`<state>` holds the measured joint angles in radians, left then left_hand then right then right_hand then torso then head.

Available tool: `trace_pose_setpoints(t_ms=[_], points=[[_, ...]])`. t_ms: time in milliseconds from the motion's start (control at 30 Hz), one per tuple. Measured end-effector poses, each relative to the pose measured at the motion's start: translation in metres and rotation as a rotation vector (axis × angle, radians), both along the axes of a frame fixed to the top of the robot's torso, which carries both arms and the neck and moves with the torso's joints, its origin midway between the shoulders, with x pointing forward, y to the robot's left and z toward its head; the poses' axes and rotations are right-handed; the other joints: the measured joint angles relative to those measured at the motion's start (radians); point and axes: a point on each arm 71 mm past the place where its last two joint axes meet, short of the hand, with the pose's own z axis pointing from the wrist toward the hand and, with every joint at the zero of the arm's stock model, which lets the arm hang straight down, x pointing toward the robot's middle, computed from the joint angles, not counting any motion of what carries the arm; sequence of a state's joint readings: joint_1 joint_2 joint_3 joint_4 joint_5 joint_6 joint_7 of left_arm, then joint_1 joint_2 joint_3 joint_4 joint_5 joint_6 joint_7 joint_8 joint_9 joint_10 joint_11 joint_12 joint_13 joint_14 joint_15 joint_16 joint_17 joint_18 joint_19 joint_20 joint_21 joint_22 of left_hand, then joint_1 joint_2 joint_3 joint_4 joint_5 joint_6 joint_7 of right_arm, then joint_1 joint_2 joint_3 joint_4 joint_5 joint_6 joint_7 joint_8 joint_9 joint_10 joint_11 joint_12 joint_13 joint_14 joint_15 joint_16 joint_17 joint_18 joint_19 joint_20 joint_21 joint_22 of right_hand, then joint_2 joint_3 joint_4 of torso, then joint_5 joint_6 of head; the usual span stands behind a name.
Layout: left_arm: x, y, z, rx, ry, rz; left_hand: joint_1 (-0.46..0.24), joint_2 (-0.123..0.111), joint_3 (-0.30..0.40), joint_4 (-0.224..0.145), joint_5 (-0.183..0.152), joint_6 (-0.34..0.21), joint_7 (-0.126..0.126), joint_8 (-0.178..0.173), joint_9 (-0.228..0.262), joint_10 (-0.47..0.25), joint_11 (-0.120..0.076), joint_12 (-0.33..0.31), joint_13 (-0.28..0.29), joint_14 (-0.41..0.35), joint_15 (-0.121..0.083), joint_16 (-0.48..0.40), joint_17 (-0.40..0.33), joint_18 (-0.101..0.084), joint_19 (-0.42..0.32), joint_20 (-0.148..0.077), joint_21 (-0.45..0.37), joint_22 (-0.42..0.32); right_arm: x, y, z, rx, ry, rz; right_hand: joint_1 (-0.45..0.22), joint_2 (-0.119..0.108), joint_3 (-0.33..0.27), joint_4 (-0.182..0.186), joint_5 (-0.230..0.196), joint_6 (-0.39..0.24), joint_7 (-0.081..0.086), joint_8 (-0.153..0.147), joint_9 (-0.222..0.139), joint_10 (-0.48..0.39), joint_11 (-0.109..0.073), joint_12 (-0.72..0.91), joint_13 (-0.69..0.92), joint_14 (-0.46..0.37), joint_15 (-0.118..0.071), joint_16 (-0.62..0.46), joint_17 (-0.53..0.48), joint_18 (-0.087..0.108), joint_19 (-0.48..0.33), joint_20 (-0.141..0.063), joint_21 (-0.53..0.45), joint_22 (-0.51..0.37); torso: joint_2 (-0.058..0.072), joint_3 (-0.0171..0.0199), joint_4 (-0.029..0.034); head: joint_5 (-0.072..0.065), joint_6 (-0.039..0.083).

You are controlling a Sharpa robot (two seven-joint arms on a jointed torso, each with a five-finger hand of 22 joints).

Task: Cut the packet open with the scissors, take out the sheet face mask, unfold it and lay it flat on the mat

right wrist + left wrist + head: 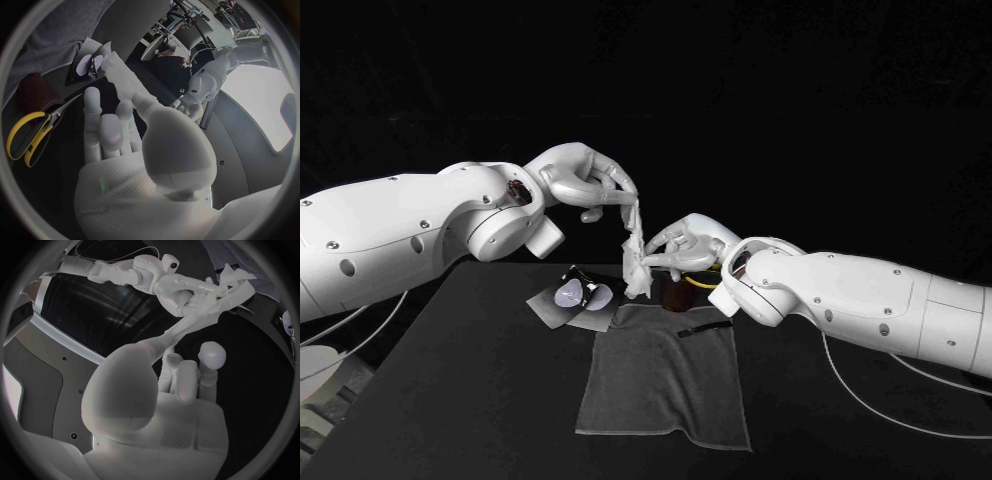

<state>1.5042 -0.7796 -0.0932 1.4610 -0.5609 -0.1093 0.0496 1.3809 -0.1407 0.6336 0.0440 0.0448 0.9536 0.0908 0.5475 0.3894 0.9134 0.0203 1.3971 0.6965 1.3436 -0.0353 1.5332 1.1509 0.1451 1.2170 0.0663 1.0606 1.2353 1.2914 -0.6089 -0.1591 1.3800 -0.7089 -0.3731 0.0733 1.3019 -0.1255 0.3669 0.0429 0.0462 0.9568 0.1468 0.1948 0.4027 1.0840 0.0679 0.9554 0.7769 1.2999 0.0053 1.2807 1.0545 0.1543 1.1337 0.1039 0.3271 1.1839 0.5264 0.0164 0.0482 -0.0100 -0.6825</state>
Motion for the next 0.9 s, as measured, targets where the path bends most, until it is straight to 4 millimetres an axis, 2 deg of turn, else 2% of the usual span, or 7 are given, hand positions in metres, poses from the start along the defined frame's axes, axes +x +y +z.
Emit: trace_pose_setpoints(t_ms=[233,333,633,767,900], points=[[0.0000,0.0005,0.0000,0.000,0.000,0.001,0.003,0.000,0.000,0.000,0.000,0.000,0.000,-0.001,0.000,0.000,0.000,0.000,0.000,0.000,0.000,0.000,0.001,0.000,0.000,0.000,0.000,0.000,-0.0008,0.0006,-0.0016,-0.002,0.006,0.002,0.000,0.000,-0.003,0.003,0.000,0.000,0.000,0.000,0.000,0.000,0.000,0.000,0.006,0.000,0.000,0.000,0.006,0.014,-0.004,0.004,0.000,-0.001,0.000,0.0000,-0.0001,0.000,-0.002],[0.0000,0.0007,0.0000,0.000,0.000,0.001,0.004,0.001,0.000,0.000,0.000,-0.003,0.000,0.002,0.000,0.000,0.000,0.000,0.000,0.000,0.000,0.000,0.001,0.000,0.000,0.000,0.000,0.000,-0.0016,0.0016,-0.0019,-0.001,0.008,0.006,0.000,0.000,-0.003,0.003,0.000,0.008,-0.008,0.002,0.002,0.000,0.000,0.007,0.013,0.000,0.000,0.000,0.011,0.015,-0.004,0.004,0.000,-0.001,0.000,0.0000,-0.0001,-0.001,-0.003],[0.0008,0.0012,-0.0001,0.001,0.001,0.003,0.005,0.000,0.003,-0.003,-0.001,0.001,0.004,0.003,0.000,-0.004,-0.001,0.000,0.000,0.000,0.000,0.000,0.001,0.000,0.004,0.004,0.004,0.002,-0.0041,0.0026,-0.0016,0.004,0.008,0.014,0.000,0.000,-0.003,0.003,0.000,0.015,-0.008,0.006,0.004,0.008,-0.008,0.016,0.024,0.003,-0.003,0.006,0.020,0.014,-0.004,0.004,0.000,-0.002,0.000,0.0000,0.0000,-0.002,-0.006],[0.0012,0.0016,-0.0002,0.001,0.001,0.005,0.005,0.000,0.006,0.000,-0.001,0.001,0.004,0.003,0.000,-0.006,-0.002,0.000,0.000,0.000,0.000,0.000,0.001,0.000,0.006,0.002,0.004,0.002,-0.0051,0.0034,-0.0011,0.007,0.005,0.016,0.002,0.010,-0.001,0.001,0.000,0.029,-0.016,0.014,0.007,0.019,-0.014,0.029,0.034,0.010,-0.010,0.014,0.029,0.014,-0.004,0.004,0.000,-0.002,0.000,0.0001,-0.0002,-0.002,-0.007],[0.0016,0.0020,-0.0002,0.001,0.002,0.006,0.005,0.000,0.006,0.000,-0.003,0.000,0.004,0.003,0.000,-0.006,-0.002,0.000,-0.001,0.000,0.000,0.000,0.001,0.000,0.007,0.000,0.004,0.003,-0.0060,0.0050,-0.0002,0.014,-0.003,0.016,0.015,0.037,0.017,-0.003,0.000,0.050,-0.028,0.026,0.011,0.042,-0.023,0.046,0.054,0.026,-0.018,0.025,0.048,0.014,0.004,-0.004,0.000,0.001,0.000,0.0004,-0.0002,-0.002,-0.008]])
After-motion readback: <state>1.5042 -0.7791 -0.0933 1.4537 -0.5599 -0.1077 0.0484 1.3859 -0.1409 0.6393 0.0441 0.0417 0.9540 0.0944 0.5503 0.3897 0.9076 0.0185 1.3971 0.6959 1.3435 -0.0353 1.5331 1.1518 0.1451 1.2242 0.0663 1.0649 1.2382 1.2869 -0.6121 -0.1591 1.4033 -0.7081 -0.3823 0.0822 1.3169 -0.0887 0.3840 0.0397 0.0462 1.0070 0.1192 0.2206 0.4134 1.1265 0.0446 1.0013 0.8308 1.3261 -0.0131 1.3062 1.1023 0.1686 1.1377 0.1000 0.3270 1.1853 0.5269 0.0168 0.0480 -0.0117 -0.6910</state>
